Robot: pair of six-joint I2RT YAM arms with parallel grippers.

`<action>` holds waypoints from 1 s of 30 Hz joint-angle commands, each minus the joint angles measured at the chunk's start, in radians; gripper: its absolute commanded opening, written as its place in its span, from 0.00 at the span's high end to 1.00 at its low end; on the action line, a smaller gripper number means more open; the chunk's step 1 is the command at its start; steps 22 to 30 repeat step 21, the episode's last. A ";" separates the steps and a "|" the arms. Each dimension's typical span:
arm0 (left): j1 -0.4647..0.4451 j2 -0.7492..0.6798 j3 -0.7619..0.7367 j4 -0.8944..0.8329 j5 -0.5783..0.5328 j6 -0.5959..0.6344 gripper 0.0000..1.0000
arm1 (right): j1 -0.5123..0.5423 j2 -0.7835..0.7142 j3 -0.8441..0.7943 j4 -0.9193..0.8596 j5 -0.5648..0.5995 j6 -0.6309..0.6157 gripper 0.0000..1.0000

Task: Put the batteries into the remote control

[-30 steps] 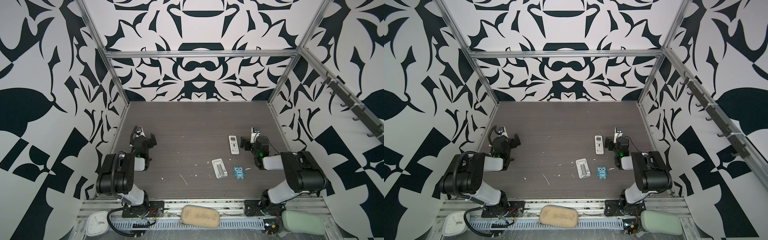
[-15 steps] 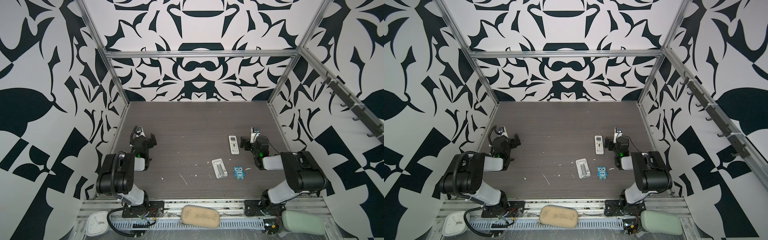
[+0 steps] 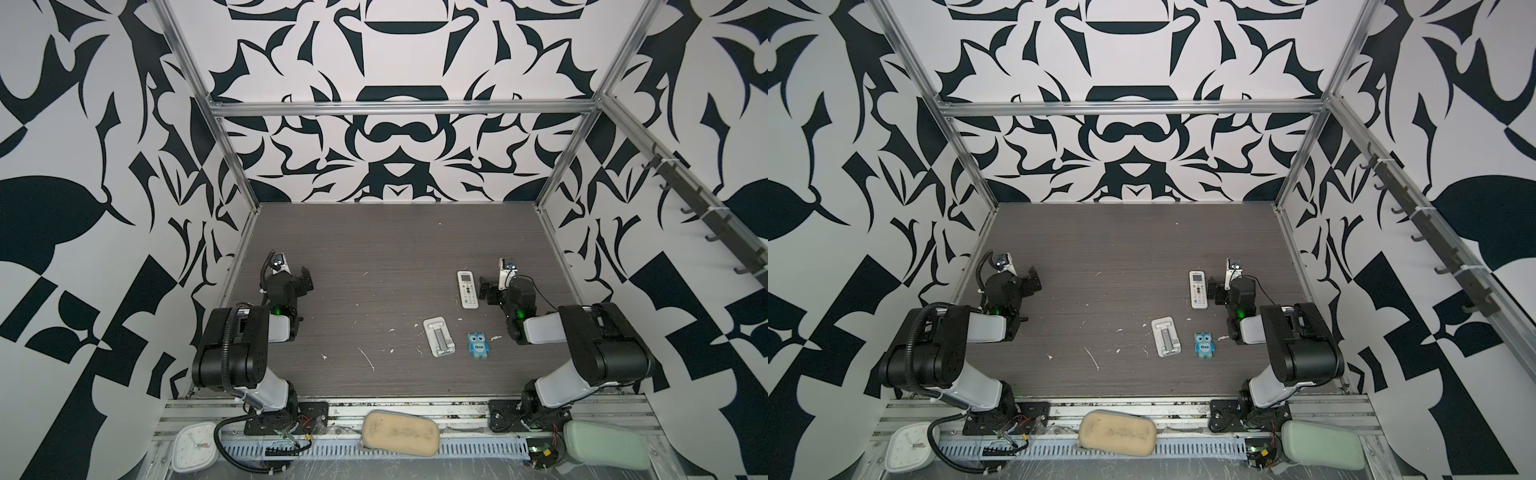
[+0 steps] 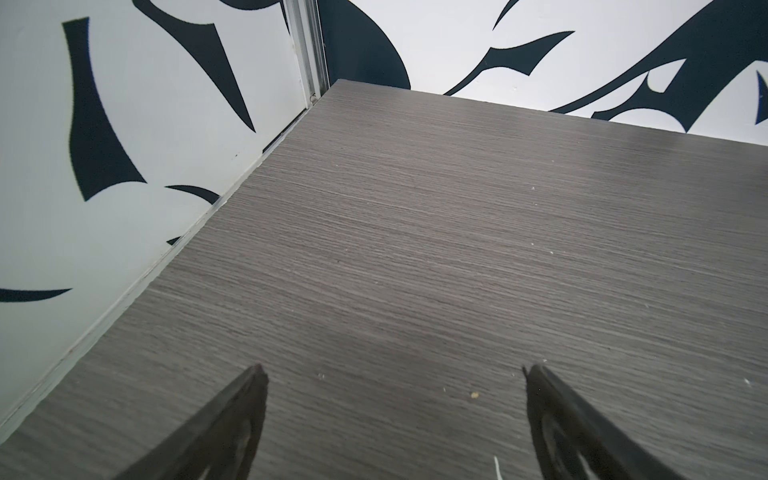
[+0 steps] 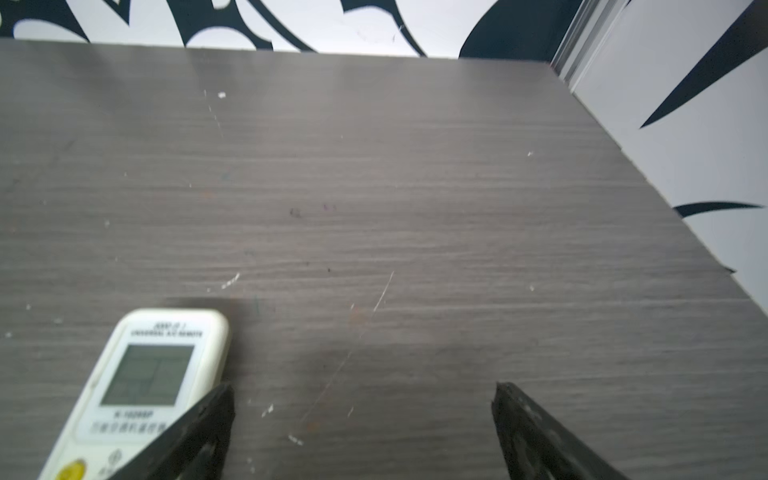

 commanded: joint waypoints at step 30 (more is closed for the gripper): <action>0.012 0.003 0.010 0.012 0.020 -0.011 0.01 | 0.012 -0.002 0.057 -0.031 0.085 0.000 0.00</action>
